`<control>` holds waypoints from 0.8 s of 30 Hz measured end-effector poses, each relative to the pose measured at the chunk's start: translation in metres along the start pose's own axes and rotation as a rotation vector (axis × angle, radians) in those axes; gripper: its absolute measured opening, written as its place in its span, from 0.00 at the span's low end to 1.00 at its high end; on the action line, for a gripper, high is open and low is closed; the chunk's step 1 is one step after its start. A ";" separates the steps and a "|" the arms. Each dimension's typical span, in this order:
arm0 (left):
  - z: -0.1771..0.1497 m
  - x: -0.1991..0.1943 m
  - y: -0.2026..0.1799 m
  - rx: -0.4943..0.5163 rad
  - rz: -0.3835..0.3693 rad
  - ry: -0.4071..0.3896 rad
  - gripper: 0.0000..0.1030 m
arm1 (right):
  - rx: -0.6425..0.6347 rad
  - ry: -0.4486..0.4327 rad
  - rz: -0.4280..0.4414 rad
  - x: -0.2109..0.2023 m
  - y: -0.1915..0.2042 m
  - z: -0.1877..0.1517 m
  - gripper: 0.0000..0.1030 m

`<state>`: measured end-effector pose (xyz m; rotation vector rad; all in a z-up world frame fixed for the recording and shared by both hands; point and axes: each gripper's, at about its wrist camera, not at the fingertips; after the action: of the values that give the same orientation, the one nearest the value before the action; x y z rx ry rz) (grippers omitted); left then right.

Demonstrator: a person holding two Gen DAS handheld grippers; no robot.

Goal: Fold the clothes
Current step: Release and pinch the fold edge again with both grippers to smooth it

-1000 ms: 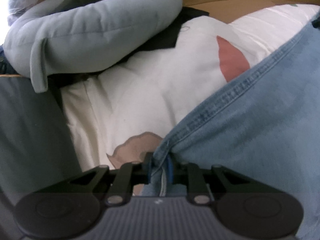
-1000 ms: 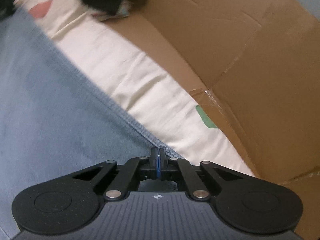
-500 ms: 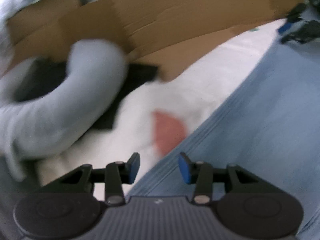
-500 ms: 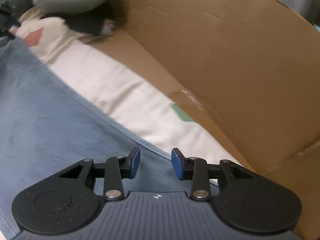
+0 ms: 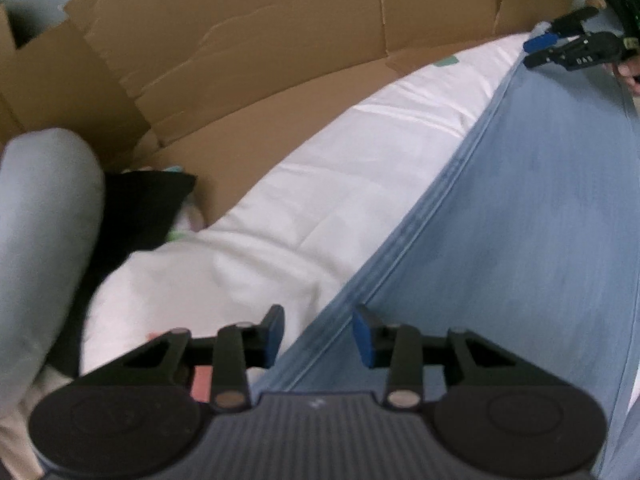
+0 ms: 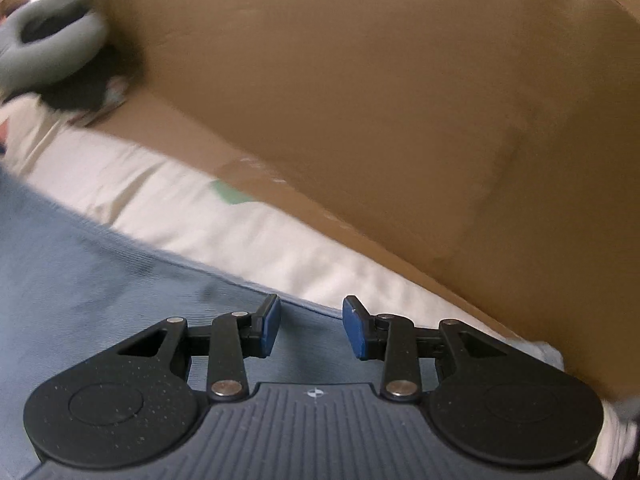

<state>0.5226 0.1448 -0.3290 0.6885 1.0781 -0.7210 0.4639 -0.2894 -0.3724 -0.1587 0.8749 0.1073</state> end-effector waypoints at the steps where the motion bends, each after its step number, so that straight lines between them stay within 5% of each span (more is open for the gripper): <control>1: 0.002 0.004 -0.001 -0.003 -0.009 0.008 0.39 | 0.032 -0.004 -0.016 0.000 -0.010 -0.003 0.40; 7: 0.012 0.025 -0.007 -0.018 -0.055 0.050 0.37 | 0.259 -0.035 -0.126 -0.004 -0.074 -0.032 0.37; 11: 0.018 0.027 -0.009 0.020 -0.070 0.070 0.12 | 0.368 -0.051 -0.138 -0.007 -0.103 -0.050 0.22; 15: 0.023 0.020 -0.012 0.092 -0.056 0.071 0.04 | 0.345 -0.043 -0.164 -0.008 -0.102 -0.054 0.18; 24: 0.029 0.039 -0.012 0.063 -0.057 0.116 0.07 | 0.317 -0.022 -0.207 0.000 -0.099 -0.053 0.16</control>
<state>0.5397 0.1076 -0.3575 0.7632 1.1891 -0.7737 0.4399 -0.3960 -0.3967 0.0493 0.8381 -0.2218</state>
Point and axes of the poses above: each gripper's, at about its wrist camera, not at the fingertips, and x roughly the way its jaws point, y to its left, z to its top, and after that the axes turned 2 degrees about -x, right-handed
